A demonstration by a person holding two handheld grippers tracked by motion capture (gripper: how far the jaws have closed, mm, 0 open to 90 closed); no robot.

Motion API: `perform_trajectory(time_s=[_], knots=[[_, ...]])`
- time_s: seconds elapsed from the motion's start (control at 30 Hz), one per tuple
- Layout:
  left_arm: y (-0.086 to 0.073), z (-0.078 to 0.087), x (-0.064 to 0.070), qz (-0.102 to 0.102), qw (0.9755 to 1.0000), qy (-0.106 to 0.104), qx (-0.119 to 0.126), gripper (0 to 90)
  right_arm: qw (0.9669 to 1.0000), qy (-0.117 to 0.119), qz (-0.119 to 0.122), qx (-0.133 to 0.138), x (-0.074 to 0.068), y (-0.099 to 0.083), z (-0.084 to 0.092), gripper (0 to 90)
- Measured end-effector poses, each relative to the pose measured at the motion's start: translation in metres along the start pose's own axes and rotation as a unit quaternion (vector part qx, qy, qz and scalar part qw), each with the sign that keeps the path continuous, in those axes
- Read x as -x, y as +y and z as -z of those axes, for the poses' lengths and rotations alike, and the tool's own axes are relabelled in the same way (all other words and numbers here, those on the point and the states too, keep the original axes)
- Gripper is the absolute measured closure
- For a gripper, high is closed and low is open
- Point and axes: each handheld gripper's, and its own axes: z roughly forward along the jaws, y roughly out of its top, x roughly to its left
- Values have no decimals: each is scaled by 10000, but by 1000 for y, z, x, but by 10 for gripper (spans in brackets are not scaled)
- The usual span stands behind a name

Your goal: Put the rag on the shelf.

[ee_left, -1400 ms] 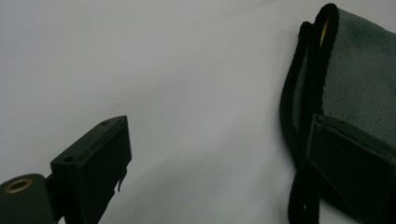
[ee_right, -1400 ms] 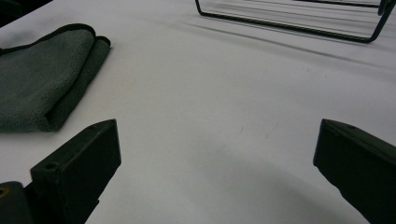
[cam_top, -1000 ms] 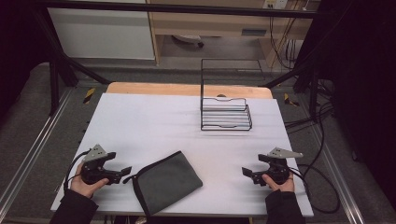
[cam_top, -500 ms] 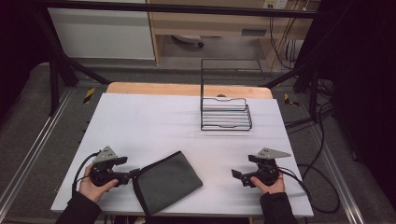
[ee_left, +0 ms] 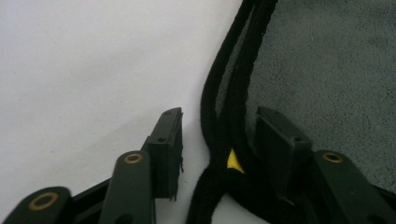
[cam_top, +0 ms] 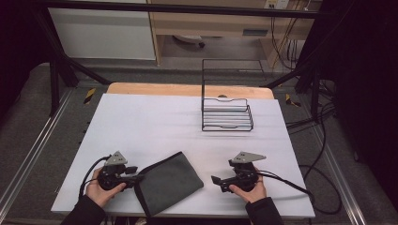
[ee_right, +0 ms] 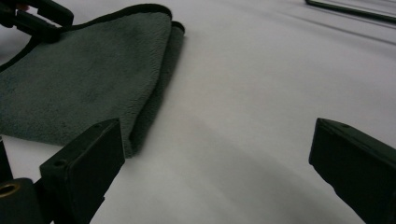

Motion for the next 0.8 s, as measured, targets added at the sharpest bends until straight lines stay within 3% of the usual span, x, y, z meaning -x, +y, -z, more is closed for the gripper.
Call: perform_trajectory(time_s=[0.13, 0.17, 0.3, 0.43, 0.5, 0.63, 0.8], knots=[[0, -1, 1, 22, 10000, -32, -26, 580, 10000, 49, 65, -57, -11, 2, -8, 64], [-1, -2, 2, 13, 10000, -45, -39, 612, 9998, 105, 105, -112, -19, 3, -14, 92], [-1, -2, 4, -22, 10000, -17, -53, 641, 9996, 139, 198, -175, -31, 3, -23, 174], [-1, -3, 5, -21, 10000, 16, -77, 647, 9996, 115, 133, -198, -37, 2, -29, 298], [-1, -4, 7, -50, 9999, 42, -93, 650, 9996, 116, 120, -216, -37, 2, -30, 320], [-1, -5, 8, -28, 9999, 70, -120, 656, 9994, 211, -35, -260, -41, 2, -35, 466], [-1, -5, 8, -31, 9999, 86, -139, 661, 9985, 284, -242, -412, -42, 0, -38, 568]])
